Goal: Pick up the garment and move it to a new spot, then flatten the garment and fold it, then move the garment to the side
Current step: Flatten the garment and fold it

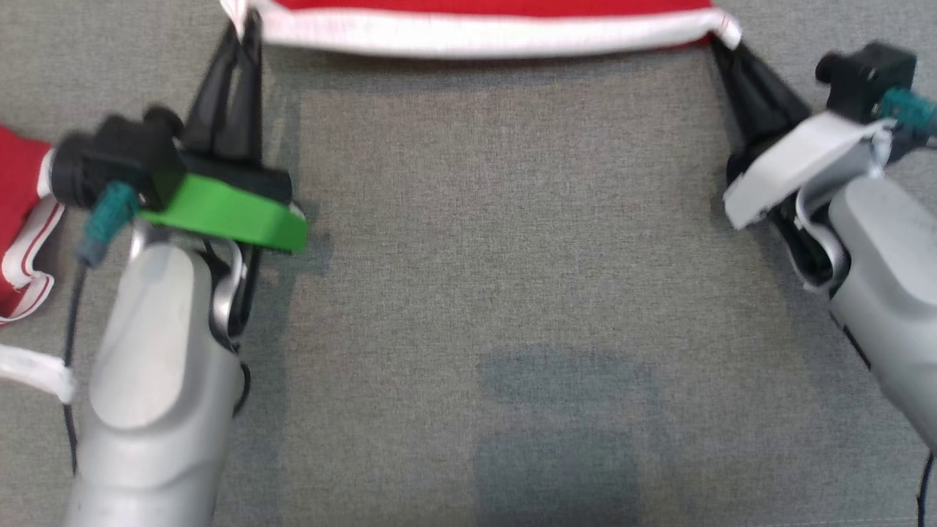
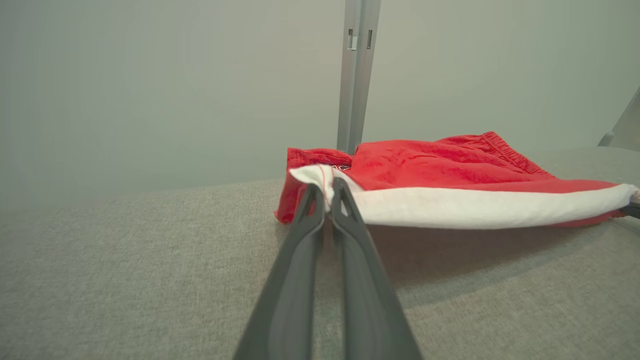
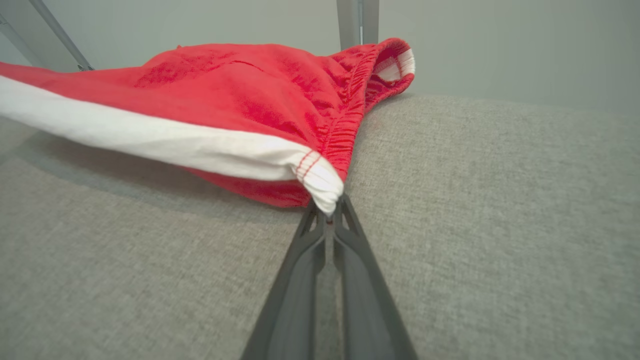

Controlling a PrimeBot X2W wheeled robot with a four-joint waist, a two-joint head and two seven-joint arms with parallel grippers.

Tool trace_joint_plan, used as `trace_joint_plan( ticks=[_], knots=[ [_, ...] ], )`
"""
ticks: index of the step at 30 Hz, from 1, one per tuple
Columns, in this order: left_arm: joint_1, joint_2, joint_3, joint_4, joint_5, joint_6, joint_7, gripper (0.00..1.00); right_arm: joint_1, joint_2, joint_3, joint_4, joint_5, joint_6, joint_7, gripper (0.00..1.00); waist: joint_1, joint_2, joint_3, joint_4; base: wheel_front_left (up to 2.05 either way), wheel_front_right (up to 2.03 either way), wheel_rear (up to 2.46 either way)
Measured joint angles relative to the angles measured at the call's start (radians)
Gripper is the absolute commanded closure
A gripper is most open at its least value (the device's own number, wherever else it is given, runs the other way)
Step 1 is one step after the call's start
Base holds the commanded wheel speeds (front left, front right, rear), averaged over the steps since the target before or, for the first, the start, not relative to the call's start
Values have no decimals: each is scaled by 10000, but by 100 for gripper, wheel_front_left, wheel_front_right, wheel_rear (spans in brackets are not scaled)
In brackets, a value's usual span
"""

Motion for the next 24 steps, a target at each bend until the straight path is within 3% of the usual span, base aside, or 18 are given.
trace_joint_plan(
  ticks=[8, 24],
  knots=[
    [3067, -539, 176, 2, -113, 0, -2, 100, 3105, -543, 792, -1204, 851, -4, -54, 100, -1, 0, -1594, 15, 0, 0, 0],
    [7872, -892, 654, 6, 52, -2, -2, 100, 7967, -606, 1346, -2449, 819, -4, -54, 100, -2, 0, -5231, 222, 0, 0, 0]
  ],
)
